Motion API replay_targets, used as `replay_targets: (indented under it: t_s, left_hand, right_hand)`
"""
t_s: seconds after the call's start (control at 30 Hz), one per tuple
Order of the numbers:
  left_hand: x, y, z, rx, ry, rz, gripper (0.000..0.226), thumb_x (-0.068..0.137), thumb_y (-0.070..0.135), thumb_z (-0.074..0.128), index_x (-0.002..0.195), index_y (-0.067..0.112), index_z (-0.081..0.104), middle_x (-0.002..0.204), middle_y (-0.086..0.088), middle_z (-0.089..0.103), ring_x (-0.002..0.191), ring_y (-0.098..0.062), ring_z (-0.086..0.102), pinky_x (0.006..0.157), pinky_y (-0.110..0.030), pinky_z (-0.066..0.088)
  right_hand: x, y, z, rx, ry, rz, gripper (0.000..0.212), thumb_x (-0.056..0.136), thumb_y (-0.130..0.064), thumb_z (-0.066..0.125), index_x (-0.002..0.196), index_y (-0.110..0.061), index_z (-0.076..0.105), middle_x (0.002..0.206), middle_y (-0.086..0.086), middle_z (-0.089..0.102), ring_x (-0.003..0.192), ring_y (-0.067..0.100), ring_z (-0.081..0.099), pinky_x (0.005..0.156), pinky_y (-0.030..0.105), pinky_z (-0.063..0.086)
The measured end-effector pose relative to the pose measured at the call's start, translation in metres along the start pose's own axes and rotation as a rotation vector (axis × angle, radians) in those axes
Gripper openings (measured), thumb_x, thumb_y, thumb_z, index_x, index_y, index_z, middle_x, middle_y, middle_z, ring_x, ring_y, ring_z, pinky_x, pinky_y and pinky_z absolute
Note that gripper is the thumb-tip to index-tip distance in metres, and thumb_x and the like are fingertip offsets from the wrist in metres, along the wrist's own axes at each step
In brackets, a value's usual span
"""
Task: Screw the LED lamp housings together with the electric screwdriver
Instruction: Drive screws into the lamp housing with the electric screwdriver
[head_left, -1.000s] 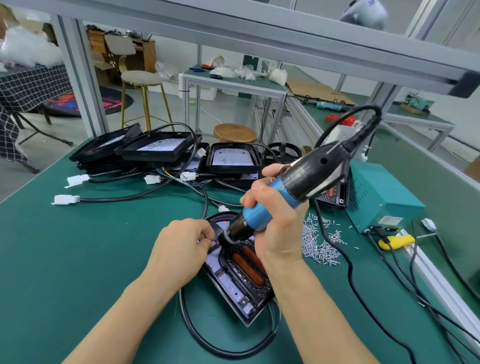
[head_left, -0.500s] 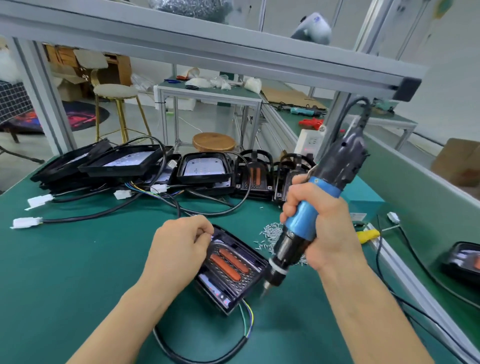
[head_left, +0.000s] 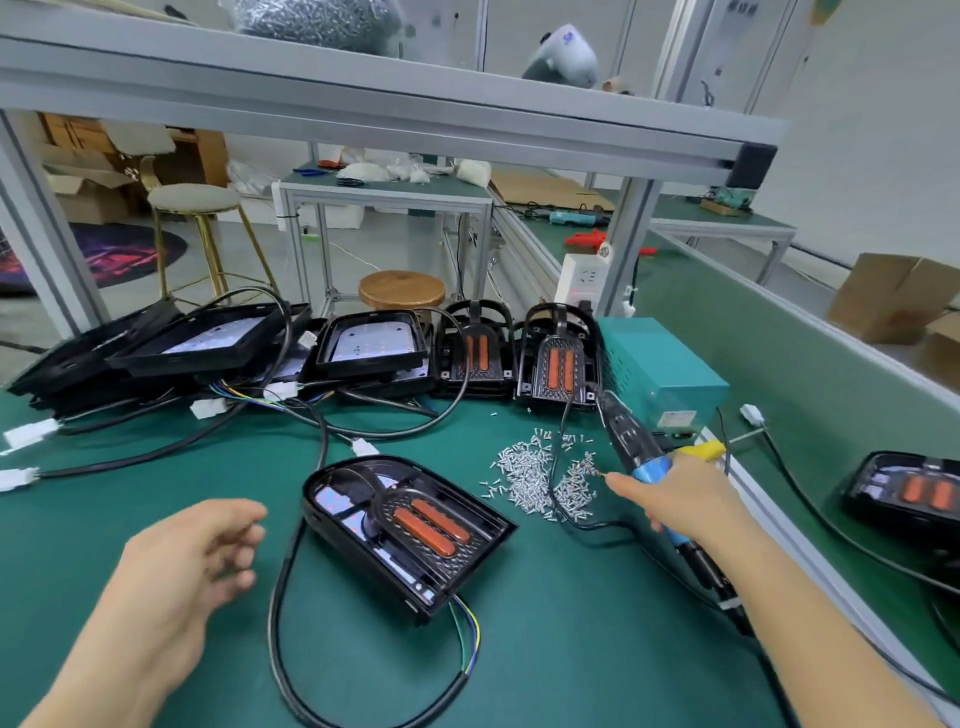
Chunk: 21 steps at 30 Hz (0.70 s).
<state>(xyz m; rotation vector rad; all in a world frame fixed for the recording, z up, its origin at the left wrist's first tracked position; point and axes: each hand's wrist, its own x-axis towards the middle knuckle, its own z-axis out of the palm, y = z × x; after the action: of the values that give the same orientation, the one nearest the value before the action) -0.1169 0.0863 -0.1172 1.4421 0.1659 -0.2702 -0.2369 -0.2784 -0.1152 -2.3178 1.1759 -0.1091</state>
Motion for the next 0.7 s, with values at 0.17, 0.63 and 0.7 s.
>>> replay_targets:
  t_s: [0.17, 0.63, 0.7]
  left_hand:
    - [0.004, -0.005, -0.003, -0.003, -0.06, -0.14, 0.015, 0.089, 0.005, 0.046, 0.076, 0.008, 0.053, 0.062, -0.006, 0.048, 0.032, -0.007, 0.042, 0.034, -0.011, 0.036]
    - [-0.006, -0.022, 0.042, 0.267, -0.122, -0.05, 0.039, 0.082, 0.042, 0.066, 0.09, 0.004, 0.063, 0.072, -0.01, 0.057, 0.057, -0.019, 0.045, 0.053, -0.029, 0.041]
    - [-0.007, -0.026, 0.047, 0.19, -0.134, -0.054, 0.029, 0.083, 0.031, 0.069, 0.096, 0.005, 0.065, 0.085, -0.013, 0.068, 0.068, -0.024, 0.053, 0.064, -0.032, 0.046]
  right_hand:
    - [0.01, 0.008, 0.012, -0.29, 0.074, 0.016, 0.054, 0.083, -0.067, 0.056, 0.087, -0.015, 0.044, 0.075, 0.001, 0.054, 0.079, 0.025, 0.06, 0.063, 0.03, 0.045]
    - [0.011, 0.004, 0.014, -0.698, 0.206, 0.009, 0.066, 0.082, -0.076, 0.047, 0.114, -0.019, 0.058, 0.124, 0.008, 0.054, 0.115, 0.026, 0.052, 0.082, 0.031, 0.045]
    - [0.01, 0.003, 0.012, -0.648, 0.164, 0.028, 0.065, 0.083, -0.075, 0.048, 0.116, -0.019, 0.056, 0.122, 0.006, 0.055, 0.115, 0.026, 0.052, 0.078, 0.03, 0.045]
